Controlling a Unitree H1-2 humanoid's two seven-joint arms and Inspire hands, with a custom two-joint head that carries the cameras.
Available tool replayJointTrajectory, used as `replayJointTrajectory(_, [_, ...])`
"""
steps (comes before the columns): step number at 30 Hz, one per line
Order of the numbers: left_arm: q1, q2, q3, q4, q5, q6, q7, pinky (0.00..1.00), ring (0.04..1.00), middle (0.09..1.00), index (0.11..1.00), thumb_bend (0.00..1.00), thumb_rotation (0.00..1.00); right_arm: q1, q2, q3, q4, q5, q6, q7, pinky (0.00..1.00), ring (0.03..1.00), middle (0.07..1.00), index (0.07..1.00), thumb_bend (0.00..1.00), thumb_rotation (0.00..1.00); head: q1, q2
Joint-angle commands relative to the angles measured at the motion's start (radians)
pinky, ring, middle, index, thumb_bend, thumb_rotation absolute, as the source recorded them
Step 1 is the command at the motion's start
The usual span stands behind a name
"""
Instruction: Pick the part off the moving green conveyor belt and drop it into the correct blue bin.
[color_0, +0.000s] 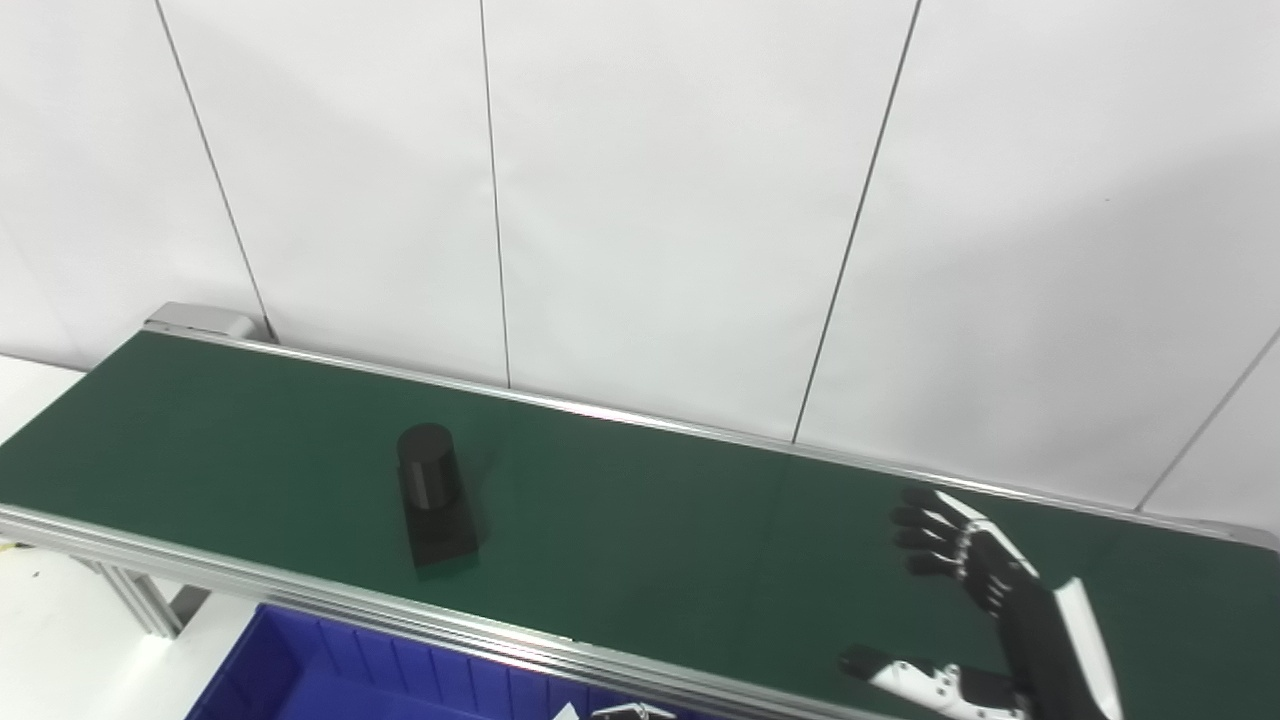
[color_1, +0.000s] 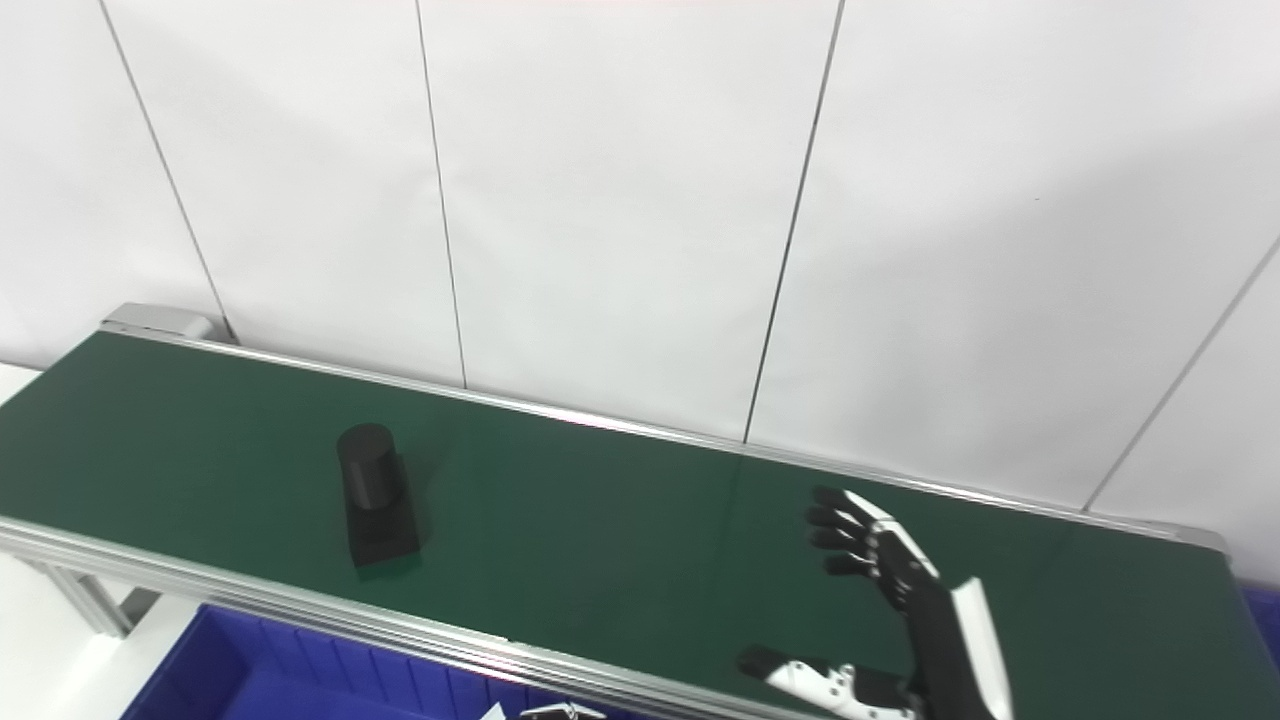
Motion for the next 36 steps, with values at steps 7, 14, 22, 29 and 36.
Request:
replayJointTrajectory(7, [-0.002, 0.011, 0.011, -0.037, -0.006, -0.040, 0.003, 0.61, 0.756, 0.792, 0.721, 0.97, 0.09, -0.109, 0.039, 0.063, 0.024, -0.082, 0.065, 0.014, 0.72, 0.780, 0.821, 0.839, 0.74, 0.28, 0.005, 0.005])
replayJointTrajectory(14, [0.003, 0.017, 0.006, -0.053, 0.010, -0.040, 0.010, 0.60, 0.750, 0.792, 0.722, 0.96, 0.12, -0.194, 0.070, 0.104, 0.076, -0.124, 0.120, 0.028, 0.72, 0.785, 0.832, 0.854, 0.74, 0.33, 0.010, 0.012])
replayJointTrajectory(22, [0.034, 0.056, -0.023, -0.138, 0.031, -0.040, 0.043, 0.57, 0.728, 0.793, 0.729, 0.98, 0.20, -0.248, 0.103, 0.134, 0.120, -0.164, 0.158, 0.019, 0.71, 0.779, 0.830, 0.854, 0.75, 0.33, 0.012, 0.024])
replayJointTrajectory(29, [0.109, 0.073, 0.005, -0.221, 0.070, -0.040, 0.091, 0.63, 0.721, 0.765, 0.730, 0.99, 0.17, -0.282, 0.109, 0.157, 0.155, -0.207, 0.205, 0.031, 0.69, 0.768, 0.823, 0.854, 0.77, 0.34, 0.019, 0.038])
replayJointTrajectory(36, [0.111, 0.057, -0.015, -0.200, 0.078, -0.040, 0.173, 0.63, 0.693, 0.724, 0.715, 0.98, 0.15, -0.324, 0.108, 0.178, 0.231, -0.234, 0.213, 0.036, 0.69, 0.771, 0.833, 0.879, 0.79, 0.36, 0.029, 0.038])
